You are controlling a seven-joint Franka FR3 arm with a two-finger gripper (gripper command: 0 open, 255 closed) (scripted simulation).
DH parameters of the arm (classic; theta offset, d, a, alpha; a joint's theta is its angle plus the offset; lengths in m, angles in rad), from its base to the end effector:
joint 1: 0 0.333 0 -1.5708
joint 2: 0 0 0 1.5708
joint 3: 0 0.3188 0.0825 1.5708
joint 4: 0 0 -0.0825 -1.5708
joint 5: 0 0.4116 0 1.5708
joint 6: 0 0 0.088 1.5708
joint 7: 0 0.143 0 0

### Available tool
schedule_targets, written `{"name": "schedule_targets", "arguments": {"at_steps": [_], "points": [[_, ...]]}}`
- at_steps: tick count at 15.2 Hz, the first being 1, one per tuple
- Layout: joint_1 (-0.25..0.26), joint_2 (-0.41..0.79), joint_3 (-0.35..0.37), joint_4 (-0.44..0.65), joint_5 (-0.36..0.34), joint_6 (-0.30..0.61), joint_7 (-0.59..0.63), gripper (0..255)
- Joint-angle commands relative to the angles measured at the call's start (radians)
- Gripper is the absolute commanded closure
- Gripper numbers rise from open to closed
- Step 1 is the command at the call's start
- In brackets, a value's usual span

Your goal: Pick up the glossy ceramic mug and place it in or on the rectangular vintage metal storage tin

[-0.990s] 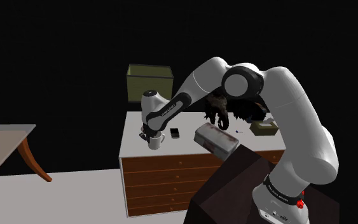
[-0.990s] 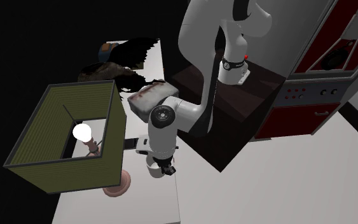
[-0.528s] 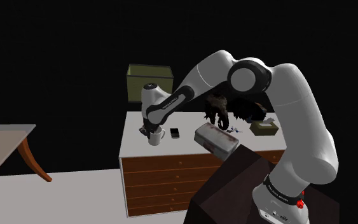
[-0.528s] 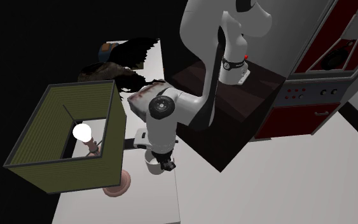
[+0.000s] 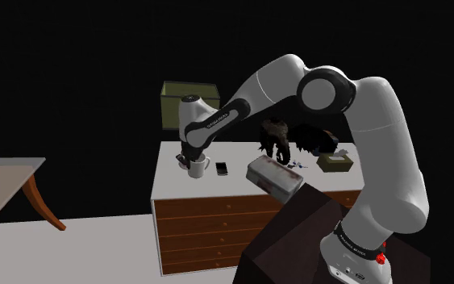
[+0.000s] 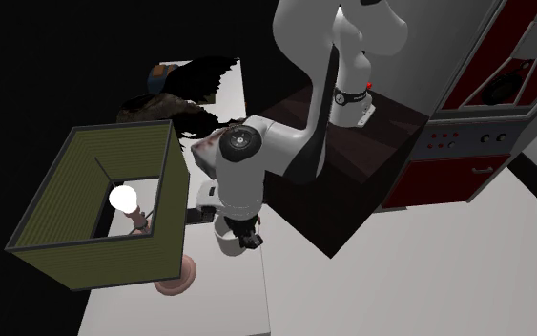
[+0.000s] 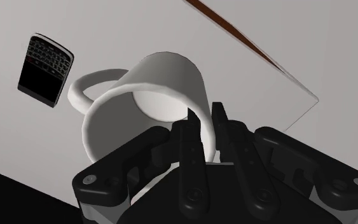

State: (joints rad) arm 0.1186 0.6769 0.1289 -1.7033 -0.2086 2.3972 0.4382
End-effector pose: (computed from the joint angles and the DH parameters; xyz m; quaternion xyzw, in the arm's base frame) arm 0.6809 0.1600 0.1507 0.9988 -0.0340 0.0229 0.0252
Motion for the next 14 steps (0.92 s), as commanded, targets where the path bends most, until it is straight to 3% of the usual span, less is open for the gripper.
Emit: {"name": "schedule_targets", "arguments": {"at_steps": [1,14], "points": [[-0.001,-0.019,0.003,-0.005,0.003,-0.014,-0.002,255],[-0.013,-0.129,0.021,0.005,0.028,-0.134,-0.024,255]]}}
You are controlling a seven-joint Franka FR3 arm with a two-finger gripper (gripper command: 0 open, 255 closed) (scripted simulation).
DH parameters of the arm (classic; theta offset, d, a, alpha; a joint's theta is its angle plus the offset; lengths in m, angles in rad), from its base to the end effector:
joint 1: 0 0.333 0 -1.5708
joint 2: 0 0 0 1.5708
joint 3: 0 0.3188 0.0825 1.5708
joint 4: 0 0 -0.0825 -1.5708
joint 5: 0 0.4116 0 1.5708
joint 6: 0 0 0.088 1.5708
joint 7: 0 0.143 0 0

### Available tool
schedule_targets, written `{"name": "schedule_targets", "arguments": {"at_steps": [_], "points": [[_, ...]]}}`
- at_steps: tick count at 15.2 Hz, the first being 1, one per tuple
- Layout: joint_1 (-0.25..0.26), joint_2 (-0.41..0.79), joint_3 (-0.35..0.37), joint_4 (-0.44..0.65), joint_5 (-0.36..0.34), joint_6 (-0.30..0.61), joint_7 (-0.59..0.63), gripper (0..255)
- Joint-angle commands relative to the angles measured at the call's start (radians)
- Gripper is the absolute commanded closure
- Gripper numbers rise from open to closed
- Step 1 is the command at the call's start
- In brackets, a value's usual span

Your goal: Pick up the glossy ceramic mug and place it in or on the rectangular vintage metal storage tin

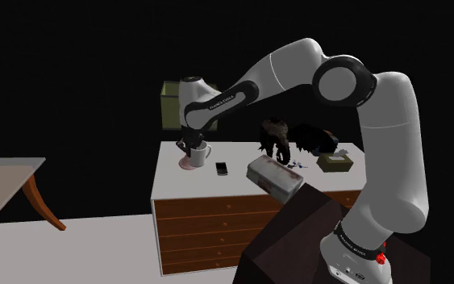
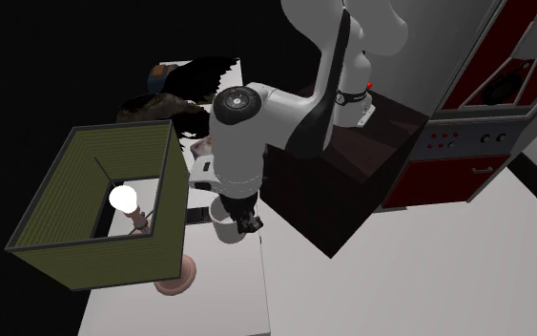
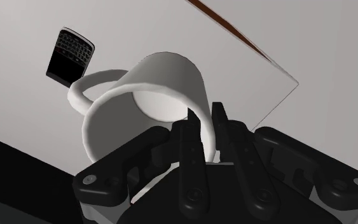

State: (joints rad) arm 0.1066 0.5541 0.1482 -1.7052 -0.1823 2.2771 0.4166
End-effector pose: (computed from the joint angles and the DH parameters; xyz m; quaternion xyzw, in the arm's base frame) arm 0.6811 0.1605 0.2252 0.9988 -0.0340 0.0228 0.0252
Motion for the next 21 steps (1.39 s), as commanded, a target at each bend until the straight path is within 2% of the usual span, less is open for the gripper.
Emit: {"name": "schedule_targets", "arguments": {"at_steps": [1,10,21], "points": [[-0.001,-0.01,0.002,0.008,0.003,-0.018,-0.003,255],[-0.129,-0.261,-0.014,-0.371,0.042,0.123,-0.141,255],[-0.273,-0.509,-0.086,-0.698,0.099,0.218,-0.388,255]]}}
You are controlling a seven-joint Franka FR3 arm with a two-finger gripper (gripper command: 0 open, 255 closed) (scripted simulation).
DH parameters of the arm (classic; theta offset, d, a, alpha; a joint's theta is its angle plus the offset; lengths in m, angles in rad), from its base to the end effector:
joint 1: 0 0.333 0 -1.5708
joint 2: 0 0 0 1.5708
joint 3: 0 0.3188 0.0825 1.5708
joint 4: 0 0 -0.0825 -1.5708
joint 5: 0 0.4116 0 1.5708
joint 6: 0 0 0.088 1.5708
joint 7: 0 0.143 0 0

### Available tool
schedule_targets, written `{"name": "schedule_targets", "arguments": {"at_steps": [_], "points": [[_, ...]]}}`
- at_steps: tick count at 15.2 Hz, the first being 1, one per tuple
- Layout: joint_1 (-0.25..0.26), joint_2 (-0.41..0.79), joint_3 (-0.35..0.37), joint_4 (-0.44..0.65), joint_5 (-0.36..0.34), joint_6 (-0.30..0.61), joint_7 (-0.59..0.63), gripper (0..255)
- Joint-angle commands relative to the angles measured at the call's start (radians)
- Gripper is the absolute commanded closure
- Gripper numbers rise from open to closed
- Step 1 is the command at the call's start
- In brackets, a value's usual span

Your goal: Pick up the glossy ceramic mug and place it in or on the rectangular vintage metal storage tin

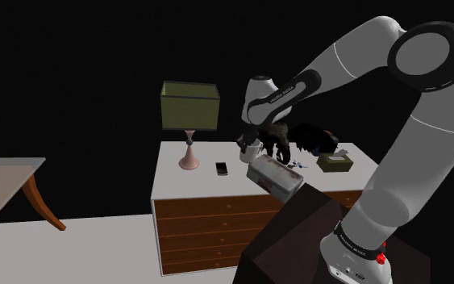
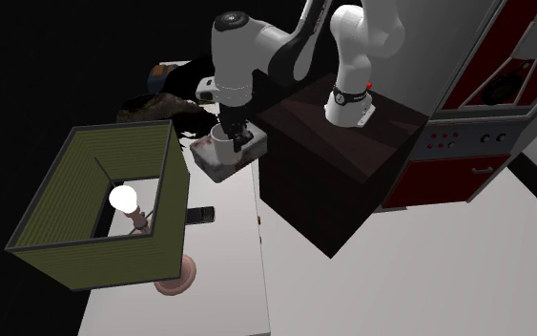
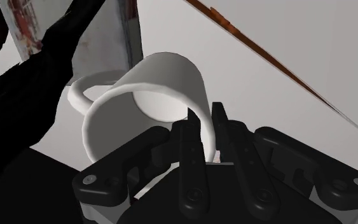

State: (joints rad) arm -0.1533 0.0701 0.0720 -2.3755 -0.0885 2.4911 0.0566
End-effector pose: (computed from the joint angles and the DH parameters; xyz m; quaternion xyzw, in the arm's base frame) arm 0.5245 -0.0438 0.2435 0.9988 -0.0345 0.0226 0.0253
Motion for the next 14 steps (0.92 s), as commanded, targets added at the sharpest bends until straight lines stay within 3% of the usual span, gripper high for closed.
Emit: {"name": "schedule_targets", "arguments": {"at_steps": [1,14], "points": [[-0.026,-0.044,-0.02,-0.051,0.009,0.01,-0.053,255],[-0.178,-0.216,-0.197,-0.248,0.008,0.049,-0.38,255]]}}
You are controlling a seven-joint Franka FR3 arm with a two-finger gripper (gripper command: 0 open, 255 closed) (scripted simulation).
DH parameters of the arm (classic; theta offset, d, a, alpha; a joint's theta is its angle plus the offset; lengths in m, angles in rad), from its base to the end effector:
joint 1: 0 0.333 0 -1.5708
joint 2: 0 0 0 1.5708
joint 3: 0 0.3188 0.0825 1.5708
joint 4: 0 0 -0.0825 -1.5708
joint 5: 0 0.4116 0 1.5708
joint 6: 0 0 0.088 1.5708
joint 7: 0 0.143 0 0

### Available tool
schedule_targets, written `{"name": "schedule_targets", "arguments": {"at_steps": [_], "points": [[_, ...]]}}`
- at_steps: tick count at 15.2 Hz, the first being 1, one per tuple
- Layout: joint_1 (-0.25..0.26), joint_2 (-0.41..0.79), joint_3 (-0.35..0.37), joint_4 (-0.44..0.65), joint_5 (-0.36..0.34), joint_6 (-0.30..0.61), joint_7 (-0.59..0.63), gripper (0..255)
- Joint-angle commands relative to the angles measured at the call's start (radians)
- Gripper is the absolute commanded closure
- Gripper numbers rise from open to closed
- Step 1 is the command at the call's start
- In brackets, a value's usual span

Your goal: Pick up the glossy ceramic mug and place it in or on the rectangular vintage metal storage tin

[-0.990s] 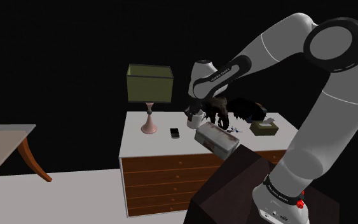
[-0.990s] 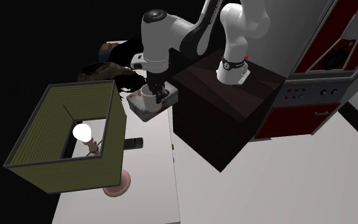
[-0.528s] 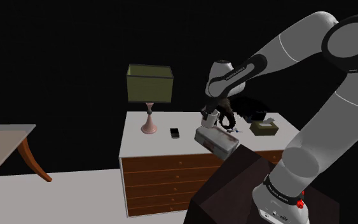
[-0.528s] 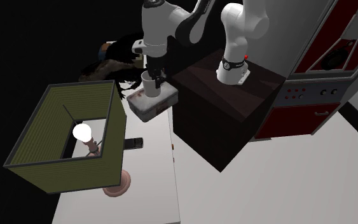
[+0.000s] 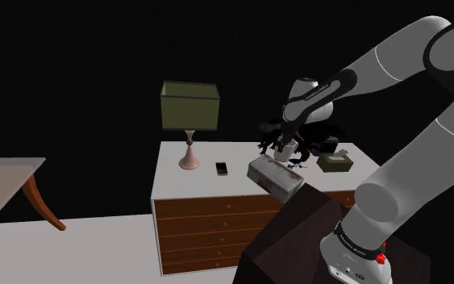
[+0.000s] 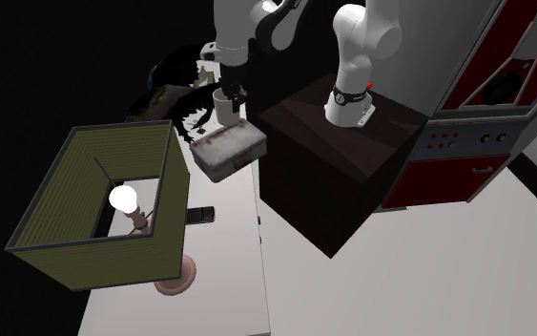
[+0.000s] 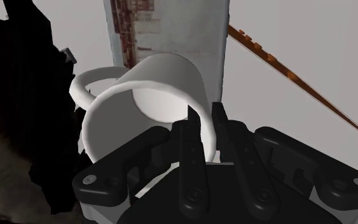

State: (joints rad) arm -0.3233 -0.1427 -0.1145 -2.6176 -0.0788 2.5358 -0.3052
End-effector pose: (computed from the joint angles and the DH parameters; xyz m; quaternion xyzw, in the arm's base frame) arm 0.4100 -0.1906 0.2501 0.9988 -0.0342 0.0226 0.0252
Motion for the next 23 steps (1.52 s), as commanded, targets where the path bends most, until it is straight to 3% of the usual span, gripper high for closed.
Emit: {"name": "schedule_targets", "arguments": {"at_steps": [1,17,23], "points": [[-0.008,0.009,-0.011,-0.009,-0.001,0.02,-0.018,255],[-0.007,0.244,-0.01,-0.03,0.033,0.274,-0.037,255],[-0.007,0.244,-0.009,-0.03,0.033,0.274,-0.037,255]]}}
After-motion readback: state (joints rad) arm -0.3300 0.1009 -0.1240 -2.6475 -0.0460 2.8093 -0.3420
